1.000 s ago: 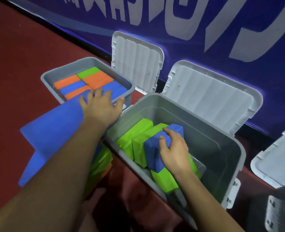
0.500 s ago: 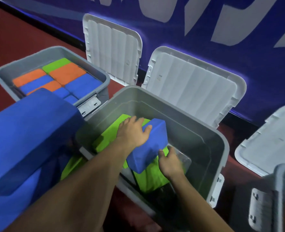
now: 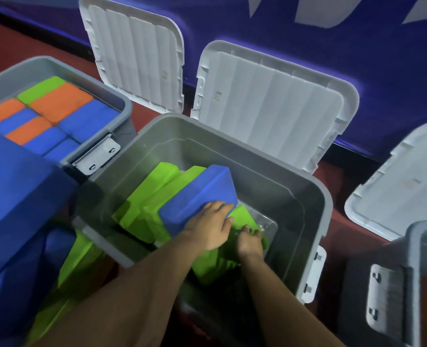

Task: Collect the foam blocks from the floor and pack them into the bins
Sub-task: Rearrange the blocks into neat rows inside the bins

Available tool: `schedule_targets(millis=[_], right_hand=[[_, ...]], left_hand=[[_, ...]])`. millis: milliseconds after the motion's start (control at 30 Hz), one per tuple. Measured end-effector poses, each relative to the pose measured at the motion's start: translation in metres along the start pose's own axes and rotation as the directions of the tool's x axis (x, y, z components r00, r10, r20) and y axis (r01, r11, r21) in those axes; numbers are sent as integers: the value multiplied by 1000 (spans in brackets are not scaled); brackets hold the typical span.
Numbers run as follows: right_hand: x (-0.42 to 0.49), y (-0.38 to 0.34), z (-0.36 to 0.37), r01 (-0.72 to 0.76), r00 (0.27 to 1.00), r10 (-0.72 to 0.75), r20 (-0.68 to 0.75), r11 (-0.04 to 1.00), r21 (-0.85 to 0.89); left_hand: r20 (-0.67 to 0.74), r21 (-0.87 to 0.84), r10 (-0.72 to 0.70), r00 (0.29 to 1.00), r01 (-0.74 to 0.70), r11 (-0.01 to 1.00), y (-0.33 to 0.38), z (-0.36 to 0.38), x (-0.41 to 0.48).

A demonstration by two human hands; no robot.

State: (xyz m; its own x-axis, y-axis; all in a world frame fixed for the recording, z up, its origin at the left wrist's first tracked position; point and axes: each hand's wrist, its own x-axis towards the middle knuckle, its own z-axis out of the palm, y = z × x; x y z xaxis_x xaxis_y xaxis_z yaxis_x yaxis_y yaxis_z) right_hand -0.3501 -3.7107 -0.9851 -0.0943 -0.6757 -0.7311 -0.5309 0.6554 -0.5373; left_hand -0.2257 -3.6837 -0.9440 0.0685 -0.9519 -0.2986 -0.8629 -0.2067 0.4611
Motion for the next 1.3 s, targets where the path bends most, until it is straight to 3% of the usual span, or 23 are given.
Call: schedule_targets(millis=[100, 233, 367, 600, 733, 933, 1100, 1200, 1300], right_hand=[[9, 10, -3, -84, 993, 90, -78, 993, 81], [19, 8, -6, -99, 988, 114, -105, 986, 134], [35, 4, -9, -89, 989, 101, -107, 990, 112], [17, -10, -13, -53, 982, 30, -189, 992, -116], [10, -9, -24, -49, 989, 48, -141, 999, -5], [-13, -16, -32, 80, 974, -65, -215, 995, 63], [-54, -27, -27, 237, 958, -218, -187, 968, 86], [-76, -28, -28, 395, 884, -386, -262, 918, -18], [-91, -27, -37, 539, 776, -528, -345, 839, -70]], left_hand=[[80, -75, -45, 996, 51, 996, 1, 14, 5], [73, -124, -80, 994, 88, 988, 4, 21, 14], [77, -179, -112, 991, 124, 976, 2, 22, 14], [82, -252, -123, 989, 140, 958, -9, 17, 11], [50, -357, -163, 985, 170, 919, -10, 7, 12], [38, -438, -181, 983, 179, 881, -10, -8, 12], [112, -526, -157, 981, 193, 829, 3, -25, 11], [125, -583, -162, 979, 205, 786, 19, -30, 14], [68, -703, -88, 994, 110, 703, 42, -32, 19]])
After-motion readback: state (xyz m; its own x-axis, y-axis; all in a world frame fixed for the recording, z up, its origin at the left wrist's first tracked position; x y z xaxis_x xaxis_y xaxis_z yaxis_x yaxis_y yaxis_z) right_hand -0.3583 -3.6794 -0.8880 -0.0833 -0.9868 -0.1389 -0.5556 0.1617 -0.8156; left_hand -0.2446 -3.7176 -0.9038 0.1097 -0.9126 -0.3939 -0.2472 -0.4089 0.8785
